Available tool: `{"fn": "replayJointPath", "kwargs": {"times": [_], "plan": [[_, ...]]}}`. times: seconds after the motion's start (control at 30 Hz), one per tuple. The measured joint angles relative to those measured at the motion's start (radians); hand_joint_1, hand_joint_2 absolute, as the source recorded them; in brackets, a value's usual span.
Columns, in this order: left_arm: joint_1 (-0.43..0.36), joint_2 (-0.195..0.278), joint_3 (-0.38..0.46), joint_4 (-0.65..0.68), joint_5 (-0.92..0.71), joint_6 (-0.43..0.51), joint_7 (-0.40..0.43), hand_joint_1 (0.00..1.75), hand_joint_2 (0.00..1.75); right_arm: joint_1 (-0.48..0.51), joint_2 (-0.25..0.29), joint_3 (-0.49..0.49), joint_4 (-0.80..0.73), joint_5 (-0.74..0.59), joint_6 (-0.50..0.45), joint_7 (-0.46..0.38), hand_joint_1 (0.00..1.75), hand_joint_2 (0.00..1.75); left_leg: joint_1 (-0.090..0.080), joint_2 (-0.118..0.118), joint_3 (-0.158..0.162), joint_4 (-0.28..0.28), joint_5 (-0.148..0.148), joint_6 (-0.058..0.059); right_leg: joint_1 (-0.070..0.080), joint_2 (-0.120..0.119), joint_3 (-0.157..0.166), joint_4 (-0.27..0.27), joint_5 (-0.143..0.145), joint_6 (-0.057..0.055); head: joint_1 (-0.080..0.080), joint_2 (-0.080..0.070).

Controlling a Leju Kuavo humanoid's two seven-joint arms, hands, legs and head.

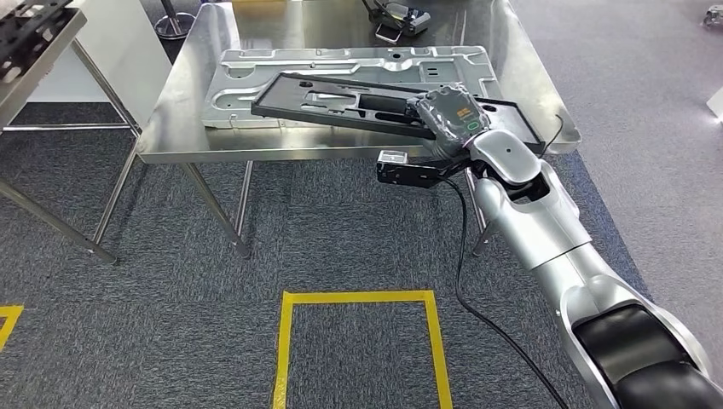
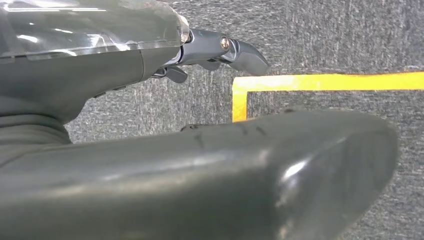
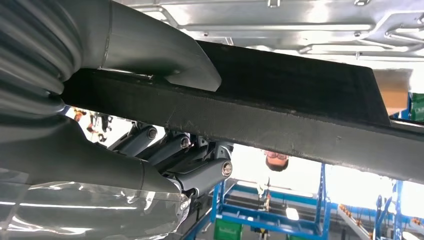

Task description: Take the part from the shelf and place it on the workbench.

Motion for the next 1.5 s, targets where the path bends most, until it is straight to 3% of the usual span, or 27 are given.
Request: {"fn": "replayJointPath", "kwargs": {"times": [0.03, 0.07, 0.13, 0.17, 0.33, 0.4, 0.47, 0.5, 0.53, 0.57, 0.63, 0.7, 0.77, 0.87, 0.9, 1.0, 1.03, 1.07, 1.13, 1.2, 1.3, 1.37, 1.4, 1.5], "plan": [[0.001, 0.000, 0.001, 0.000, 0.000, 0.001, 0.000, 0.00, 0.00, 0.000, 0.000, 0.003, 0.004, -0.002, 0.000, -0.001, 1.75, 1.75, 0.001, 0.000, -0.007, -0.006, 0.022, 0.000, 0.000, 0.001, 0.008, 0.000, -0.006, 0.001, 0.000, 0.000], [0.002, 0.000, 0.001, 0.000, 0.000, 0.002, 0.001, 0.00, 0.00, -0.001, 0.000, 0.005, 0.008, -0.004, -0.001, -0.001, 1.75, 1.75, 0.002, 0.000, 0.008, -0.052, 0.061, 0.001, 0.000, 0.003, 0.018, 0.000, -0.013, 0.003, 0.000, 0.000], [0.003, 0.000, 0.002, 0.000, 0.000, 0.003, 0.002, 0.00, 0.00, -0.005, 0.000, 0.008, 0.014, -0.006, -0.001, -0.001, 1.75, 1.75, -0.001, 0.000, 0.062, -0.189, 0.139, 0.010, 0.002, 0.005, 0.037, 0.001, -0.030, 0.011, 0.000, 0.000], [0.003, 0.000, 0.003, 0.000, 0.000, 0.003, 0.003, 0.00, 0.00, -0.009, 0.001, 0.009, 0.017, -0.007, -0.002, -0.001, 1.75, 1.75, -0.003, 0.000, 0.086, -0.240, 0.156, 0.015, 0.003, 0.006, 0.043, 0.001, -0.036, 0.016, 0.000, 0.000], [0.005, 0.000, 0.005, 0.000, 0.002, 0.008, 0.004, 0.00, 0.00, -0.029, 0.001, 0.014, 0.034, -0.008, -0.014, -0.001, 1.75, 1.75, -0.005, -0.001, 0.124, -0.290, 0.142, 0.042, 0.003, 0.005, 0.048, 0.022, -0.050, 0.041, 0.000, 0.000], [0.004, -0.001, 0.008, 0.000, 0.002, 0.011, 0.004, 0.00, 0.00, -0.043, 0.001, 0.016, 0.039, -0.010, -0.023, -0.001, 1.75, 1.75, -0.003, -0.001, 0.142, -0.301, 0.137, 0.051, 0.001, 0.003, 0.001, 0.106, -0.086, 0.047, 0.000, 0.000], [0.002, -0.001, 0.010, 0.000, 0.000, 0.012, 0.004, 0.00, 0.00, -0.051, 0.001, 0.018, 0.045, -0.015, -0.029, -0.002, 1.75, 1.75, -0.004, -0.002, 0.150, -0.302, 0.129, 0.056, 0.001, 0.003, -0.084, 0.232, -0.128, 0.052, 0.000, 0.000], [0.002, -0.001, 0.010, 0.000, -0.001, 0.012, 0.004, 0.00, 0.00, -0.051, 0.000, 0.019, 0.049, -0.020, -0.030, -0.003, 1.75, 1.75, -0.004, -0.003, 0.156, -0.302, 0.123, 0.057, 0.000, 0.003, -0.119, 0.272, -0.131, 0.054, 0.000, 0.000], [0.003, -0.001, 0.010, 0.000, -0.003, 0.012, 0.004, 0.00, 0.00, -0.049, -0.002, 0.019, 0.053, -0.025, -0.030, -0.005, 1.75, 1.75, -0.004, -0.004, 0.165, -0.301, 0.115, 0.056, 0.000, 0.003, -0.137, 0.276, -0.114, 0.054, 0.000, 0.000], [0.005, -0.001, 0.010, 0.000, -0.005, 0.011, 0.005, 0.00, 0.00, -0.047, -0.004, 0.020, 0.057, -0.031, -0.030, -0.006, 1.75, 1.75, -0.004, -0.005, 0.176, -0.301, 0.107, 0.055, 0.000, 0.002, -0.136, 0.243, -0.076, 0.053, 0.000, 0.000], [0.007, -0.002, 0.010, 0.000, -0.010, 0.010, 0.005, 0.00, 0.00, -0.046, -0.011, 0.019, 0.060, -0.045, -0.031, -0.010, 1.75, 1.75, -0.006, -0.006, 0.202, -0.301, 0.089, 0.051, 0.003, 0.000, -0.101, 0.113, 0.024, 0.044, 0.000, 0.000], [0.006, -0.004, 0.010, 0.001, -0.012, 0.009, 0.007, 0.00, 0.00, -0.047, -0.019, 0.018, 0.062, -0.058, -0.032, -0.014, 1.75, 1.75, -0.008, -0.007, 0.213, -0.303, 0.075, 0.042, 0.011, -0.004, -0.075, 0.019, 0.067, 0.031, 0.000, 0.000], [0.004, -0.005, 0.010, 0.002, -0.013, 0.009, 0.009, 0.00, 0.00, -0.044, -0.024, 0.015, 0.063, -0.071, -0.033, -0.016, 1.75, 1.75, -0.009, -0.007, 0.219, -0.304, 0.068, 0.029, 0.017, -0.003, -0.069, -0.001, 0.061, 0.016, -0.001, 0.000], [0.004, -0.004, 0.010, 0.002, -0.016, 0.009, 0.010, 0.00, 0.00, -0.041, -0.028, 0.011, 0.062, -0.085, -0.033, -0.017, 1.75, 1.75, -0.009, -0.005, 0.212, -0.262, 0.050, 0.013, 0.008, 0.000, -0.040, -0.009, 0.058, -0.003, -0.001, 0.000], [0.003, -0.003, 0.010, 0.002, -0.017, 0.009, 0.011, 0.00, 0.00, -0.042, -0.030, 0.010, 0.062, -0.089, -0.033, -0.016, 1.75, 1.75, -0.007, -0.005, 0.186, -0.213, 0.036, 0.008, 0.006, 0.000, -0.031, -0.013, 0.052, -0.007, -0.001, 0.000], [0.003, -0.003, 0.010, 0.002, -0.021, 0.009, 0.013, 0.00, 0.00, -0.035, -0.032, 0.008, 0.063, -0.099, -0.031, -0.016, 1.75, 1.75, -0.001, -0.005, 0.068, -0.036, -0.024, -0.004, 0.008, 0.005, -0.010, -0.014, 0.028, -0.012, -0.001, 0.000], [0.005, -0.003, 0.010, 0.002, -0.022, 0.009, 0.014, 0.00, 0.00, -0.031, -0.032, 0.008, 0.063, -0.101, -0.030, -0.017, 1.75, 1.75, 0.000, -0.005, 0.045, -0.021, -0.021, -0.004, 0.009, 0.007, 0.000, -0.013, 0.020, -0.011, -0.001, 0.000], [0.006, -0.003, 0.010, 0.002, -0.023, 0.009, 0.014, 0.00, 0.00, -0.027, -0.033, 0.008, 0.063, -0.103, -0.030, -0.017, 1.75, 1.75, 0.000, -0.005, 0.040, -0.046, 0.006, -0.002, 0.009, 0.008, 0.012, -0.013, 0.010, -0.010, -0.001, 0.000], [0.008, -0.003, 0.011, 0.002, -0.025, 0.009, 0.015, 0.00, 0.00, -0.025, -0.034, 0.008, 0.063, -0.105, -0.030, -0.016, 1.75, 1.75, -0.003, -0.005, 0.069, -0.178, 0.108, 0.010, 0.011, 0.010, 0.037, -0.013, -0.008, -0.008, -0.001, 0.000], [0.008, -0.001, 0.011, 0.002, -0.028, 0.010, 0.015, 0.00, 0.00, -0.025, -0.036, 0.008, 0.063, -0.110, -0.030, -0.013, 1.75, 1.75, -0.011, -0.005, 0.100, -0.281, 0.166, 0.023, 0.011, 0.011, 0.053, -0.015, -0.023, -0.001, -0.001, 0.000], [0.008, 0.000, 0.011, 0.002, -0.030, 0.012, 0.017, 0.00, 0.00, -0.019, -0.044, 0.007, 0.061, -0.115, -0.031, -0.008, 1.75, 1.75, -0.017, -0.003, 0.124, -0.316, 0.165, 0.038, 0.010, 0.012, 0.063, -0.012, -0.030, 0.017, -0.002, 0.000], [0.008, 0.000, 0.011, 0.002, -0.030, 0.013, 0.017, 0.00, 0.00, -0.019, -0.049, 0.005, 0.056, -0.116, -0.031, -0.006, 1.75, 1.75, -0.012, -0.004, 0.148, -0.332, 0.163, 0.046, 0.009, 0.010, 0.053, 0.023, -0.035, 0.025, -0.002, 0.000], [0.007, 0.000, 0.011, 0.002, -0.029, 0.014, 0.017, 0.00, 0.00, -0.022, -0.051, 0.004, 0.055, -0.117, -0.032, -0.006, 1.75, 1.75, -0.010, -0.004, 0.160, -0.339, 0.161, 0.049, 0.008, 0.008, 0.029, 0.066, -0.045, 0.030, -0.002, 0.000], [0.003, -0.001, 0.012, 0.002, -0.027, 0.015, 0.018, 0.00, 0.00, -0.023, -0.056, 0.004, 0.055, -0.118, -0.032, -0.006, 1.75, 1.75, -0.007, -0.006, 0.185, -0.343, 0.140, 0.051, -0.001, 0.006, -0.093, 0.236, -0.103, 0.041, -0.002, 0.000]]}}
